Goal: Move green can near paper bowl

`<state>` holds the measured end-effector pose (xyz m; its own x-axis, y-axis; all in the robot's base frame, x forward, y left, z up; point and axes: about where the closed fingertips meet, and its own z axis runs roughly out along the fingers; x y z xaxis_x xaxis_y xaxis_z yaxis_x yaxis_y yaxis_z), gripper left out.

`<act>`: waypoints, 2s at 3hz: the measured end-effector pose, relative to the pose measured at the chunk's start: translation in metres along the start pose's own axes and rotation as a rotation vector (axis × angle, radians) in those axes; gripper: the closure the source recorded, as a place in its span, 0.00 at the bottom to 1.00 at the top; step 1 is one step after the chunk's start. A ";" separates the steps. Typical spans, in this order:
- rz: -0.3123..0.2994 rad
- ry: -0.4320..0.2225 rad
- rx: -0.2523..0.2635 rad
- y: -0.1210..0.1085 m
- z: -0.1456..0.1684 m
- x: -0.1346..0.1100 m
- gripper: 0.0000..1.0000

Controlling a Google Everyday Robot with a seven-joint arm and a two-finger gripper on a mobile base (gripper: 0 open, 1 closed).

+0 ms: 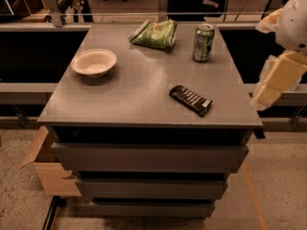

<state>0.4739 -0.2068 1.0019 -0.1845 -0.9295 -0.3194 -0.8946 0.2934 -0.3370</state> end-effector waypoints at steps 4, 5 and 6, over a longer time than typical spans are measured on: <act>0.252 -0.261 0.109 -0.093 0.068 -0.026 0.00; 0.283 -0.300 0.137 -0.105 0.077 -0.026 0.00; 0.336 -0.378 0.179 -0.139 0.098 -0.031 0.00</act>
Offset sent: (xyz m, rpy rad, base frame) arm 0.1174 0.0034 -0.0133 0.3207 -0.1427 -0.2331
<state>0.6435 -0.1965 0.9723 -0.2595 -0.6420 -0.7215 -0.7223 0.6249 -0.2962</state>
